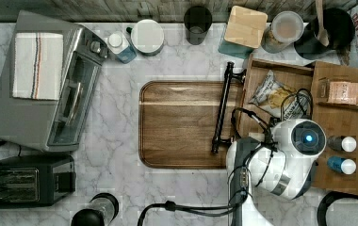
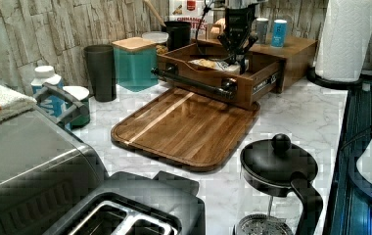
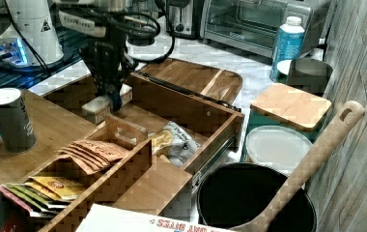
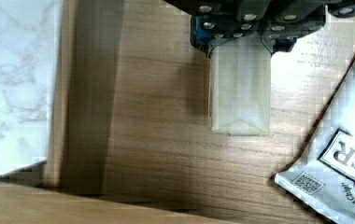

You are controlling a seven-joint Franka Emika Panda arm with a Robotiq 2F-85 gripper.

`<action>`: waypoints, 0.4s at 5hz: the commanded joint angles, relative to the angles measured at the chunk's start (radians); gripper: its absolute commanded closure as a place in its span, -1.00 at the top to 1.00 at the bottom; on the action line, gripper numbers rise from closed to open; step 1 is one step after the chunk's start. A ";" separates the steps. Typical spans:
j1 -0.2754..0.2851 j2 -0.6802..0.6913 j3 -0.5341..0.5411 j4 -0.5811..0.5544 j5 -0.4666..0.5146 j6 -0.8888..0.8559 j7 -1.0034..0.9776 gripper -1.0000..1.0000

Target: Pick up the butter.

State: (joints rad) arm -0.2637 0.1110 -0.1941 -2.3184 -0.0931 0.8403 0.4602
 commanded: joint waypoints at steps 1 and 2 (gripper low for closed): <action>0.079 -0.198 0.120 0.244 -0.073 -0.212 0.249 -1.00; 0.123 -0.200 0.196 0.313 -0.075 -0.268 0.438 -1.00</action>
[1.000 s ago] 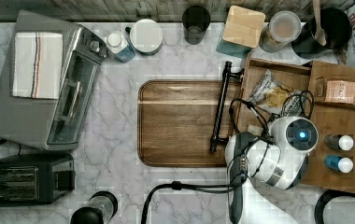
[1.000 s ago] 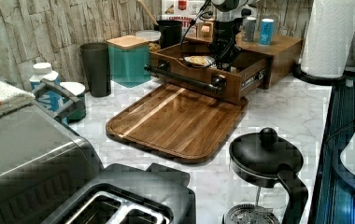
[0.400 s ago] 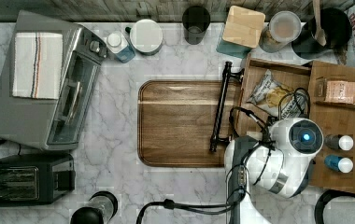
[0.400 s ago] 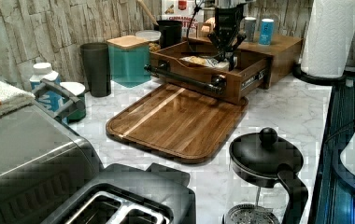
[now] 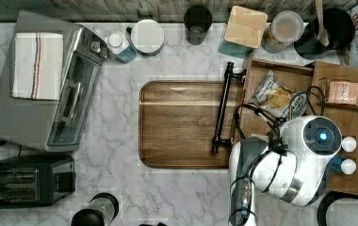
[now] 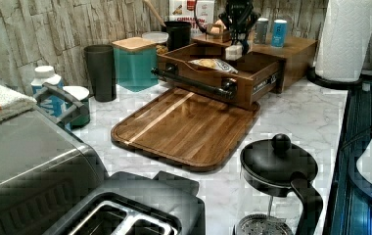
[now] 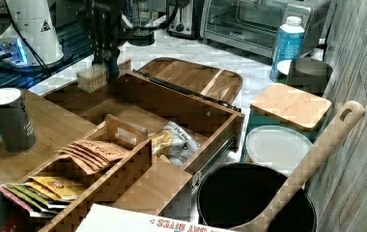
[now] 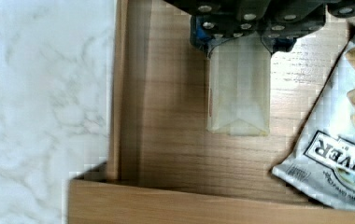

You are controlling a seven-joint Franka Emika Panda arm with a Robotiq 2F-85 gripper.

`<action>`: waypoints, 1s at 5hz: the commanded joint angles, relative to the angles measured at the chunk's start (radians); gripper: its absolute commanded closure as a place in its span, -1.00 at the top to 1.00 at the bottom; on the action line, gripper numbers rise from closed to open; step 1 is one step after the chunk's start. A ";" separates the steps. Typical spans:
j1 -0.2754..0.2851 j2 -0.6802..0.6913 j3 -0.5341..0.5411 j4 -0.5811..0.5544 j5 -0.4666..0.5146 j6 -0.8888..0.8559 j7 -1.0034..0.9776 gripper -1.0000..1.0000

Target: Pick up the butter.

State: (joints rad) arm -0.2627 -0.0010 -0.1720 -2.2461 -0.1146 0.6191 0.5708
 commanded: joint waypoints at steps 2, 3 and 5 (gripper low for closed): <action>0.171 -0.055 0.213 0.400 0.030 -0.161 0.454 -1.00; 0.160 -0.070 0.211 0.419 0.098 -0.183 0.411 -1.00; 0.182 -0.064 0.179 0.418 0.151 -0.193 0.343 -1.00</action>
